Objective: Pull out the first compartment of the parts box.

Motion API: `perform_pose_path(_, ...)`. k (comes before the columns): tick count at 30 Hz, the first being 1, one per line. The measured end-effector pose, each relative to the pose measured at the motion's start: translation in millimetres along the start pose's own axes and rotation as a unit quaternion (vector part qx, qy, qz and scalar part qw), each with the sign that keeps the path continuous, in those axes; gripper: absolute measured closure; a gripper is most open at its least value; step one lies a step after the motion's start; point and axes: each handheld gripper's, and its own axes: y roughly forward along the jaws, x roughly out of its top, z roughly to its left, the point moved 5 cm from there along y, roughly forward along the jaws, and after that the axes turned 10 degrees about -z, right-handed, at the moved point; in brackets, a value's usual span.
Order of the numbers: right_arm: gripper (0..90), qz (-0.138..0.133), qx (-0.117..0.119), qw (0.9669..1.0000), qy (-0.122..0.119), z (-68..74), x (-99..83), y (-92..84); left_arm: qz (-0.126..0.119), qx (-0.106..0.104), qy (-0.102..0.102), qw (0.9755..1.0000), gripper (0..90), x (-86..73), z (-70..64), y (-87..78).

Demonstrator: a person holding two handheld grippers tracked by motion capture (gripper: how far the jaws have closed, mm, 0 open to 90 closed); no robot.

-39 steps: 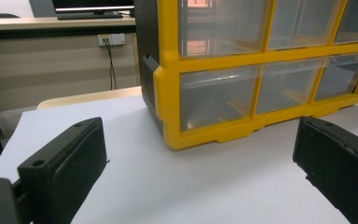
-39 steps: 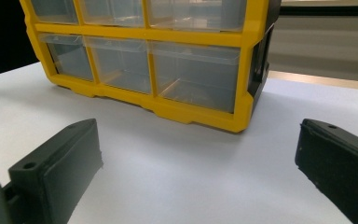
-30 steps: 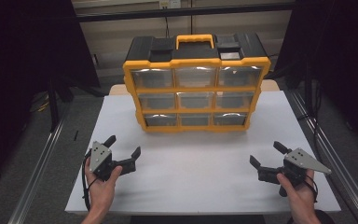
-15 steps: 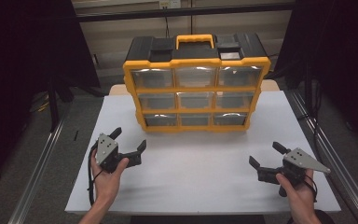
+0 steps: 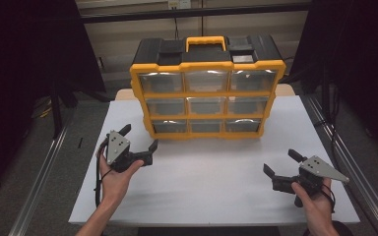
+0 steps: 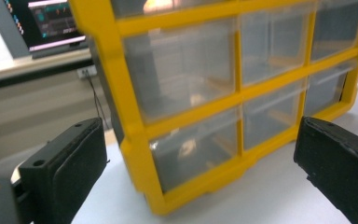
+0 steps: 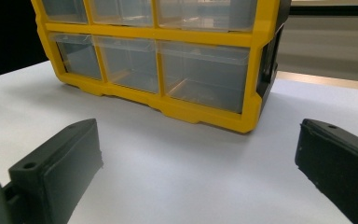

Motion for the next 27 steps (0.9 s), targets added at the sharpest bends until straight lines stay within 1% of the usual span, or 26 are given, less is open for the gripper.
perform_pose_path(1,0.0,0.0,0.001,1.0,-0.001,0.0,-0.1,0.1,-0.005,0.0,0.004,1.0,2.3,2.3,0.1,0.8)
perform_pose_path(3,0.0,-0.001,0.003,1.0,0.0,0.3,0.1,0.2,-0.005,-0.002,0.015,0.9999,1.6,6.6,0.8,2.8)
perform_pose_path(4,0.0,0.001,0.004,1.0,-0.001,0.5,0.1,0.0,-0.011,-0.002,0.012,0.9999,1.2,9.2,0.5,4.7)
perform_pose_path(5,0.0,0.001,0.004,1.0,-0.001,0.6,0.1,0.1,-0.013,-0.001,0.017,0.9998,1.3,11.9,1.1,5.7)
perform_pose_path(7,0.0,0.002,0.006,1.0,-0.002,0.7,-0.1,0.3,-0.014,0.0,0.018,0.9997,1.2,14.6,1.3,6.9)
perform_pose_path(8,0.0,0.002,0.006,1.0,-0.002,0.7,-0.1,0.3,-0.013,-0.001,0.024,0.9996,1.2,17.4,1.6,8.2)
perform_pose_path(9,0.0,0.001,0.006,1.0,-0.002,0.9,-0.1,0.2,-0.015,0.001,0.042,0.999,1.2,22.8,2.9,10.0)
perform_pose_path(10,0.0,0.002,0.006,1.0,-0.002,0.9,0.0,0.0,-0.017,0.001,0.044,0.9989,1.2,25.2,2.8,11.4)
perform_pose_path(11,0.0,0.002,0.006,1.0,-0.002,0.8,-0.1,0.0,-0.018,0.001,0.052,0.9985,1.2,27.5,3.6,12.1)
perform_pose_path(12,0.0,0.002,0.006,1.0,-0.002,0.8,-0.1,0.0,-0.018,0.001,0.052,0.9985,1.3,27.5,3.6,12.1)
perform_pose_path(13,0.0,0.003,0.006,1.0,-0.002,1.0,-0.3,0.1,-0.021,0.002,0.065,0.9977,1.4,31.7,4.9,13.5)
perform_pose_path(14,0.0,0.002,0.006,1.0,-0.002,1.1,-0.3,0.4,-0.022,0.004,0.068,0.9974,1.4,33.6,5.6,14.3)
perform_pose_path(15,0.0,0.004,0.007,1.0,-0.003,1.0,-0.4,0.1,-0.022,0.002,0.076,0.9968,1.6,36.0,6.9,14.9)
perform_pose_path(19,0.0,0.004,0.005,1.0,-0.003,1.5,-0.3,0.7,-0.031,0.01,0.091,0.9953,2.1,45.7,9.7,18.8)
perform_pose_path(21,0.0,0.004,0.005,1.0,-0.002,1.5,-0.4,0.6,-0.031,0.01,0.105,0.9939,2.5,50.9,9.9,20.6)
perform_pose_path(22,0.0,0.003,0.006,1.0,-0.002,1.5,-0.3,0.5,-0.035,0.011,0.114,0.9928,2.5,53.6,9.7,21.8)
perform_pose_path(23,0.0,0.002,0.007,1.0,-0.003,1.3,-0.2,0.5,-0.033,0.007,0.123,0.9919,2.5,56.1,9.8,22.5)
perform_pose_path(24,0.0,0.001,0.006,1.0,-0.002,1.3,0.0,0.6,-0.035,0.012,0.128,0.9911,2.5,58.2,9.4,23.6)
perform_pose_path(25,0.0,0.0,0.006,1.0,-0.002,1.3,0.1,0.5,-0.036,0.013,0.129,0.9909,2.6,59.9,8.5,25.0)
perform_pose_path(26,0.0,0.0,0.007,1.0,-0.004,1.1,0.1,0.6,-0.036,0.01,0.139,0.9896,2.6,62.0,8.4,26.1)
perform_pose_path(27,0.0,0.0,0.008,1.0,-0.003,1.3,0.1,0.6,-0.035,0.01,0.145,0.9887,2.6,63.6,7.8,27.3)
